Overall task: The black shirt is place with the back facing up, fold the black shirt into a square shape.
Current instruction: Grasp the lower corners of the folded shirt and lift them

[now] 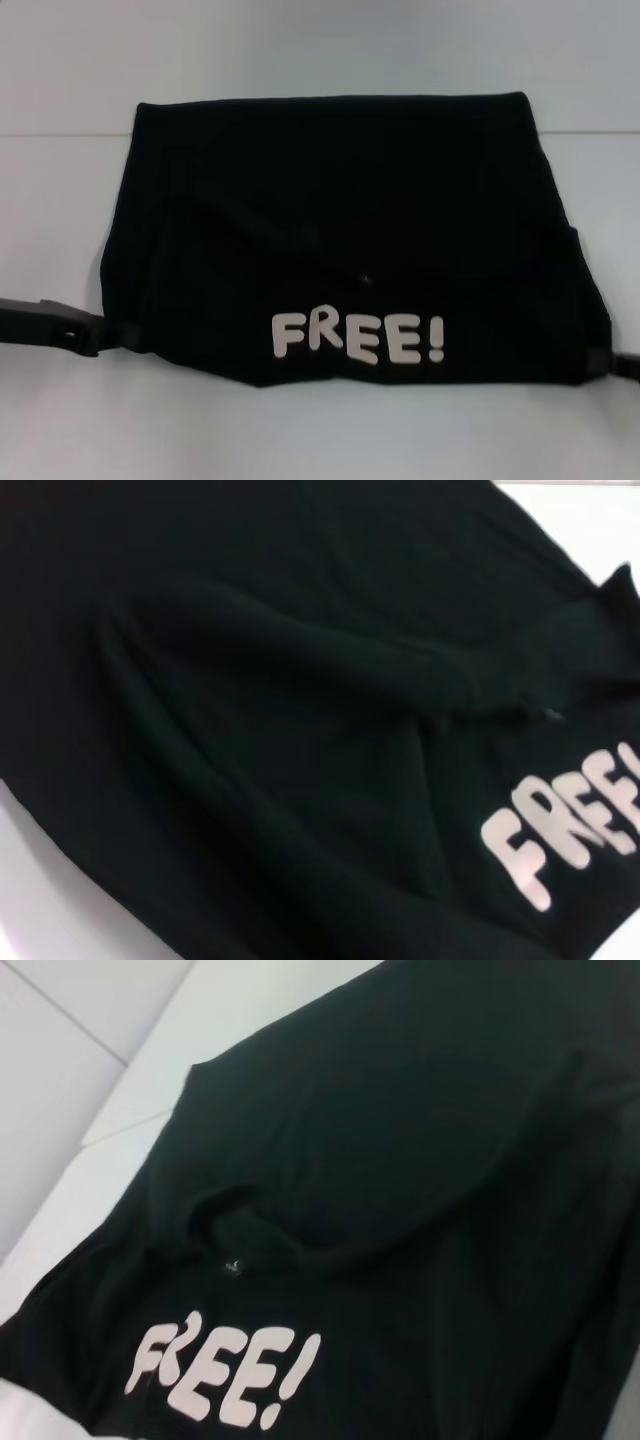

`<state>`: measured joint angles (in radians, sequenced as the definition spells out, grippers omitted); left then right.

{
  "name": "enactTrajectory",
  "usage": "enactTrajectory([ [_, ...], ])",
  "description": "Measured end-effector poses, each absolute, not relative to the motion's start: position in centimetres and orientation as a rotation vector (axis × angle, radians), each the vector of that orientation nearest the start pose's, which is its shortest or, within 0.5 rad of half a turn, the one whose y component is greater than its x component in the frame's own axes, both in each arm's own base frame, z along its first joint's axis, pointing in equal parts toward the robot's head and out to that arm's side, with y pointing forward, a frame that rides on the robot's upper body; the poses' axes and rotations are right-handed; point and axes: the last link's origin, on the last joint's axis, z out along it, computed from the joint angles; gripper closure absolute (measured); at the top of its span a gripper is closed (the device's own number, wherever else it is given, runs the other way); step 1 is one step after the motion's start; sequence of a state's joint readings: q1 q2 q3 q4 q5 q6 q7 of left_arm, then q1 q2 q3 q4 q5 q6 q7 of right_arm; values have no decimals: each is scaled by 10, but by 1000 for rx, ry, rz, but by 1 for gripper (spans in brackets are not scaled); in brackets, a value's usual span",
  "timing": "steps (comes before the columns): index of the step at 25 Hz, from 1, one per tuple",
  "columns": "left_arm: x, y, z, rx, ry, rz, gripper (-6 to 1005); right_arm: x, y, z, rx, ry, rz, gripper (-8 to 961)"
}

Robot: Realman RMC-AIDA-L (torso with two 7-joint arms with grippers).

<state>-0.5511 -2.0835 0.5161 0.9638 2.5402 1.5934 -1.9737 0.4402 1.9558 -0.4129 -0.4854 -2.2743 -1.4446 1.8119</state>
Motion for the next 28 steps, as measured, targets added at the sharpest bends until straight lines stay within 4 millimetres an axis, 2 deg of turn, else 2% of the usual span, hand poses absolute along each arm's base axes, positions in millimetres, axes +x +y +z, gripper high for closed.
enactTrajectory([
  [6,-309,313,66,-2564,-1288,-215,991,378,254,37,-2310,1540,613,932],
  [13,-310,288,62,-2709,-1314,-140,992,387,223,41,-2339,1549,625,931],
  [21,-312,266,62,-2789,-1364,-158,991,392,199,48,-2349,1561,633,931],
  [28,-314,258,61,-2797,-1397,-165,991,396,184,51,-2344,1580,643,932],
])
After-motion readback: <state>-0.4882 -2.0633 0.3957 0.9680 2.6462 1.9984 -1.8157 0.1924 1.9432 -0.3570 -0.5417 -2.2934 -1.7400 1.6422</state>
